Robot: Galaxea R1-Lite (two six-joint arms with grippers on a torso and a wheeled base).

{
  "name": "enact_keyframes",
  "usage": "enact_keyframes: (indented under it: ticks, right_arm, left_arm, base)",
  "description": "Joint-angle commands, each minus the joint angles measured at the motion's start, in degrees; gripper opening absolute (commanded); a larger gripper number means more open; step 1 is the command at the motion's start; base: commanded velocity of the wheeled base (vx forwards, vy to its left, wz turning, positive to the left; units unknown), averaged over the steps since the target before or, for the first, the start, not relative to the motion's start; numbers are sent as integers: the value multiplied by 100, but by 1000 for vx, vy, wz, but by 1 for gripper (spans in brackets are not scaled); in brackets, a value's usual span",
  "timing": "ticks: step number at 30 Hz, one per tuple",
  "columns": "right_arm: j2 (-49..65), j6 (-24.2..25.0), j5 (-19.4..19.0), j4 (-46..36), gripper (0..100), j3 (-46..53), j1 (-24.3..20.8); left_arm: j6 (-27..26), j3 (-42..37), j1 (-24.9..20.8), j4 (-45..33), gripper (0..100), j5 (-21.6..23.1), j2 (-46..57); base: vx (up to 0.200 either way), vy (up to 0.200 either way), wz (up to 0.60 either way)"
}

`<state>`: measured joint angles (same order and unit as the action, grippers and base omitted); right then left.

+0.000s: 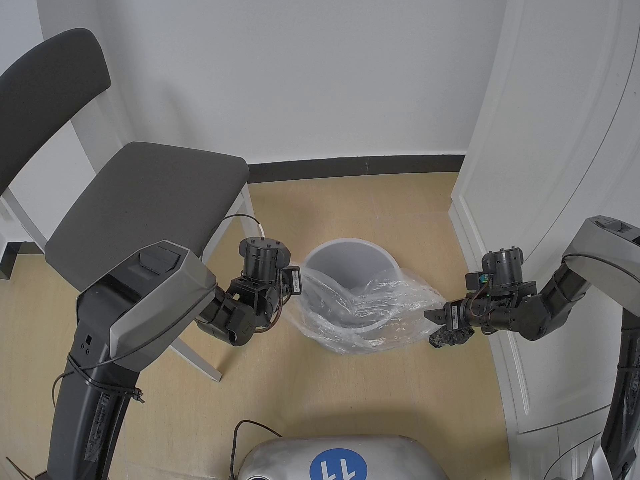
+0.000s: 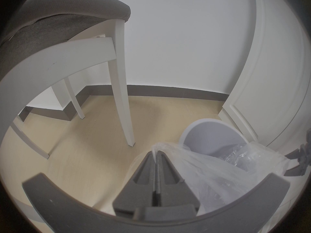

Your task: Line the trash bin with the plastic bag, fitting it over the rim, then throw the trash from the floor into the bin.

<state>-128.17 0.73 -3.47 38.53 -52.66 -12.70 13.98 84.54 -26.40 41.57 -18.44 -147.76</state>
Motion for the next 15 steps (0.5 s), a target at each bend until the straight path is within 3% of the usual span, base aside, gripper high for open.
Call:
enact_keyframes:
  ticks: [1,7,12,13,15]
  right_arm:
    - [363,-12,-189,40,100,186,119]
    - [442,50,-294,682,100,380,57]
    - [416,111,-206,1701,100,661,-206]
    - [425,138,-180,1763,100,696,-250]
    - [460,147,-101,1824,100,740,-373]
  left_arm:
    - [-1,1,4,0,0,-1,-51]
    - [-10,-166,-5,-79,0,43,-33]
    - [-115,-307,-14,-193,0,104,-42]
    - [-115,-324,-5,-237,100,113,-42]
    - [-106,-359,-14,-281,100,139,-33]
  base:
    - [0,0,0]
    - [0,0,0]
    - [0,0,0]
    - [0,0,0]
    - [0,0,0]
